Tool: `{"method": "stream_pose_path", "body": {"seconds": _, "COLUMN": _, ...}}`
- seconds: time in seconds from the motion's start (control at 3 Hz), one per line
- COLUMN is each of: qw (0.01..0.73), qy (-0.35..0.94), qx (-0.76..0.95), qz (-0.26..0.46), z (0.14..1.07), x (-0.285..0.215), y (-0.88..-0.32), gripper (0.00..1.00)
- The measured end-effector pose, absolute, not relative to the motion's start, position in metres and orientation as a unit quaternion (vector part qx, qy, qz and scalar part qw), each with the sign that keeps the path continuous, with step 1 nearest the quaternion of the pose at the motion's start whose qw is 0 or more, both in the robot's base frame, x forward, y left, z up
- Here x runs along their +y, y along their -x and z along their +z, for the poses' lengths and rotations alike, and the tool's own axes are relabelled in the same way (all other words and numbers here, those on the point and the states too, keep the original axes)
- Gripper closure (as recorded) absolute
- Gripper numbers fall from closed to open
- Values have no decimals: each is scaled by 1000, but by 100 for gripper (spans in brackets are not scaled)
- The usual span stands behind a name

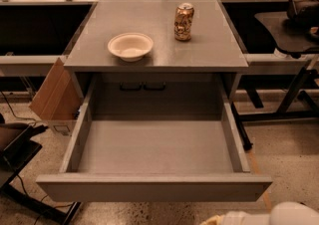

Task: Close top drawer

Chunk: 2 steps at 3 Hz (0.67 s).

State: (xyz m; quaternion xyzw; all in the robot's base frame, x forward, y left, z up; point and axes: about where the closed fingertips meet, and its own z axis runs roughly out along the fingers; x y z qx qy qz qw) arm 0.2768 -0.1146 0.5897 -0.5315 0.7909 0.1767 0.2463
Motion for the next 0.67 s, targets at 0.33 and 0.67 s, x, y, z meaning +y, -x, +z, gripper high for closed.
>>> {"method": "stream_pose_path", "body": {"seconds": 0.33, "qw": 283, "qy": 560, "qx": 760, "qz": 171, "z": 589, "x": -95, "y": -326, "gripper": 100}}
{"method": "stream_pose_path", "body": {"seconds": 0.67, "qw": 303, "qy": 572, "qx": 743, "qz": 172, "z": 582, "x": -80, "y": -369, "gripper": 100}}
